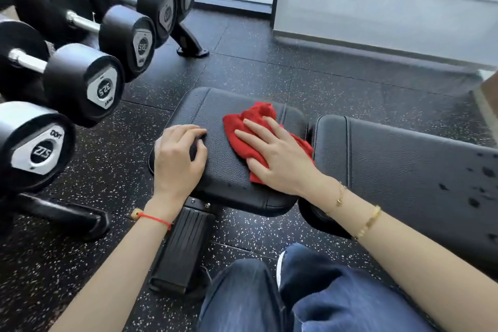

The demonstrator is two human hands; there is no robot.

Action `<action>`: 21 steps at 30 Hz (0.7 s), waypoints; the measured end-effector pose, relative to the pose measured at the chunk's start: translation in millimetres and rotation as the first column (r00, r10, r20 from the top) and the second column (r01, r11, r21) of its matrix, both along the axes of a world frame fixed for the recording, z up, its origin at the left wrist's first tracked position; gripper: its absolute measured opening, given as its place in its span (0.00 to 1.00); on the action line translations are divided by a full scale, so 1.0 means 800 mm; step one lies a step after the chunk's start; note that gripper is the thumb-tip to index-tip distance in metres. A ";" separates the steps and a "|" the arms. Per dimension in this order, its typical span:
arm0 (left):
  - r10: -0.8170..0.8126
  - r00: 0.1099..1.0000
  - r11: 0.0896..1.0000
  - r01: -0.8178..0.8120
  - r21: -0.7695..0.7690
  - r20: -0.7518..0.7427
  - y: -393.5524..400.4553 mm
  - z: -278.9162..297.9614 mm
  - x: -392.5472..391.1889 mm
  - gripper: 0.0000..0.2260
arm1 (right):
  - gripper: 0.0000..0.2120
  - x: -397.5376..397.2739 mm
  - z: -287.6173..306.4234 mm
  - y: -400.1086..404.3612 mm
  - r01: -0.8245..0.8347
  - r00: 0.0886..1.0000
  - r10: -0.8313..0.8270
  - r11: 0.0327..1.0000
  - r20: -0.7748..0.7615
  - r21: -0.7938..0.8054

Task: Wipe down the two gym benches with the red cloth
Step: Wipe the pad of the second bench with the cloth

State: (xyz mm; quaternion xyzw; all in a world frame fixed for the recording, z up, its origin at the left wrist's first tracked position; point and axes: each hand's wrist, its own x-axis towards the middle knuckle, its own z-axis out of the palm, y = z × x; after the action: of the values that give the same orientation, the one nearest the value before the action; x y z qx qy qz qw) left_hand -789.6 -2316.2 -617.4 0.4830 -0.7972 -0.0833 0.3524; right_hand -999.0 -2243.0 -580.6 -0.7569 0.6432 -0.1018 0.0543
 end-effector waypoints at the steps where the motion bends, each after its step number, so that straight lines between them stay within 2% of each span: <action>1: 0.000 1.000 1.000 0.000 0.000 0.001 0.000 -0.001 0.000 0.09 | 0.27 -0.007 0.000 0.010 -0.013 1.000 0.013 1.000 0.020 -0.013; 4: 0.007 1.000 1.000 -0.007 -0.003 -0.011 0.000 -0.005 0.001 0.10 | 0.25 -0.040 -0.001 0.006 0.067 0.997 -0.066 0.998 0.034 -0.020; 8: 0.024 0.999 1.000 -0.024 0.001 -0.031 0.001 -0.006 0.000 0.10 | 0.24 -0.040 0.001 -0.068 0.194 0.980 -0.195 0.981 0.045 0.024; 11: 0.027 0.999 1.000 -0.027 0.012 -0.035 0.000 -0.004 0.000 0.10 | 0.23 -0.006 0.004 -0.097 0.120 0.991 -0.120 0.993 0.059 -0.006; 14: 0.029 0.998 1.000 -0.029 0.009 -0.062 0.001 -0.006 0.001 0.09 | 0.24 0.010 -0.002 -0.068 -0.042 0.997 0.043 0.999 0.064 -0.022; 16: 0.030 0.996 1.000 -0.030 0.005 -0.084 0.000 -0.007 0.002 0.09 | 0.24 -0.004 -0.006 -0.044 -0.092 0.995 0.092 0.996 0.047 -0.012; 18: 0.029 0.996 1.000 -0.028 0.012 -0.086 0.001 -0.006 0.003 0.08 | 0.23 -0.025 -0.005 -0.045 -0.033 0.998 0.034 0.999 0.048 -0.029; 21: 0.015 0.997 0.999 -0.012 0.038 -0.070 0.002 -0.001 0.004 0.08 | 0.22 -0.028 0.001 -0.068 0.184 0.981 -0.183 0.983 0.066 -0.019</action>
State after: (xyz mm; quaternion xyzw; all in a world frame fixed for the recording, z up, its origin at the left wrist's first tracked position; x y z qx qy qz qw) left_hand -786.2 -2314.8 -618.0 0.4918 -0.7792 -0.1129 0.3717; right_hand -1021.3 -2297.7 -579.8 -0.6914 0.7069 -0.1385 0.0560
